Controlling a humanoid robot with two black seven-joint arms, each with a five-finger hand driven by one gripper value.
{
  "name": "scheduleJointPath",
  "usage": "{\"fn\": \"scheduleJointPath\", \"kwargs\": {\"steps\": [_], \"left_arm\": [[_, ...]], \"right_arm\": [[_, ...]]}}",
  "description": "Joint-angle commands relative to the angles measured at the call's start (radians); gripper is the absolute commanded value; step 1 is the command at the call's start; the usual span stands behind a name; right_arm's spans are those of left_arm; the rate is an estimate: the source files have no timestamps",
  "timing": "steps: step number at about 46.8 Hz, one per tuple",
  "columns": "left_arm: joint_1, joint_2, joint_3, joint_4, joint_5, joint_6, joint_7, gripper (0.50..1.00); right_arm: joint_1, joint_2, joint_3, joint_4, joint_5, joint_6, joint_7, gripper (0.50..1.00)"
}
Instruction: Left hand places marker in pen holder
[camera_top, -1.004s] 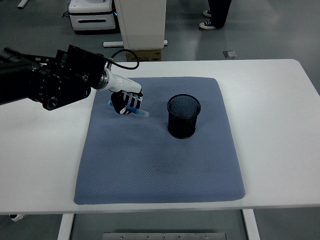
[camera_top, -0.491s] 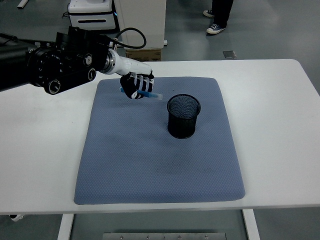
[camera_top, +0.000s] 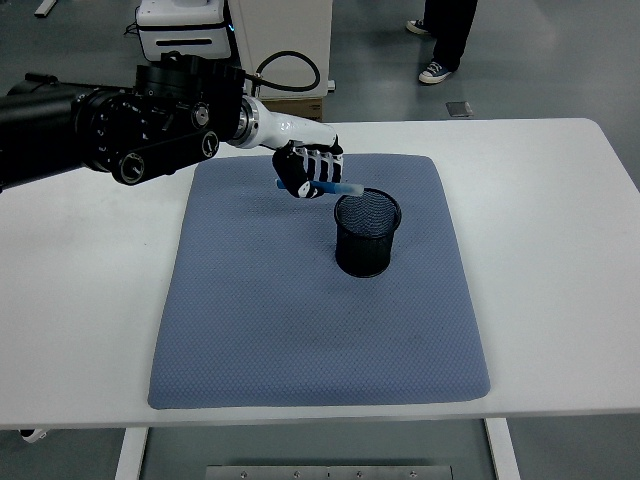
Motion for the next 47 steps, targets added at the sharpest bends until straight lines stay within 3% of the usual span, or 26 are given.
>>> {"fn": "scheduleJointPath", "kwargs": {"steps": [1,47], "left_arm": [[-0.002,-0.014,-0.008,0.0,-0.002,0.002,0.0,0.5],[-0.017,-0.096,-0.087,-0.008,-0.201,0.006,0.022,0.5]], "right_arm": [[0.0,0.0,0.0,0.0,0.0,0.0,0.0,1.0],[0.0,0.0,0.0,0.0,0.0,0.0,0.0,1.0]]}}
